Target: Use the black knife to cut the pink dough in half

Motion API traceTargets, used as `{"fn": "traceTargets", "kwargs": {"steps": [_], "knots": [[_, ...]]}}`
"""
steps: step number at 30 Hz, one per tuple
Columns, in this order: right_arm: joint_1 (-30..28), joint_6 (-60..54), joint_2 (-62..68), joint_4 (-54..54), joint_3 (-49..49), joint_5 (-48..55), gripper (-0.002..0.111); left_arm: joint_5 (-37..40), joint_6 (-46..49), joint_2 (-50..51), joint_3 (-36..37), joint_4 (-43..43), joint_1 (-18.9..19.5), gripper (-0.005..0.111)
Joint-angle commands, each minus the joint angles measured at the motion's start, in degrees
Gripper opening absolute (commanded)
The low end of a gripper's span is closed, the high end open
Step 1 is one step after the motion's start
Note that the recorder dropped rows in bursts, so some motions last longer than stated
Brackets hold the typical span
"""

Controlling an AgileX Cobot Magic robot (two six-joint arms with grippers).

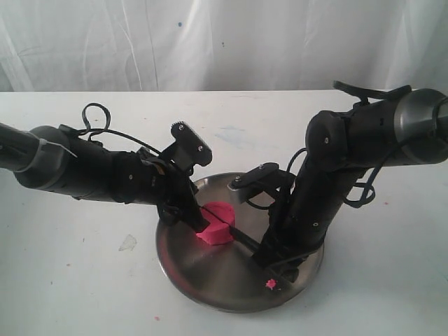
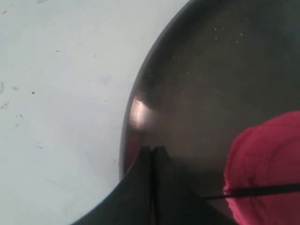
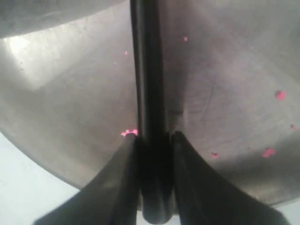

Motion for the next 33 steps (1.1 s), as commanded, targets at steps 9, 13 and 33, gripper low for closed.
{"fn": "traceTargets", "kwargs": {"steps": [9, 13, 33], "knots": [[-0.03, 0.37, 0.08, 0.71, -0.49, -1.84, 0.000, 2.83, -0.49, 0.40, 0.57, -0.17, -0.44, 0.000], [-0.03, 0.37, 0.08, 0.82, -0.49, -1.77, 0.000, 2.24, 2.06, -0.46, 0.57, -0.18, -0.44, 0.000], [-0.03, 0.37, 0.08, 0.82, -0.49, -1.77, 0.000, -2.02, 3.16, -4.20, 0.57, -0.18, -0.31, 0.000]]}}
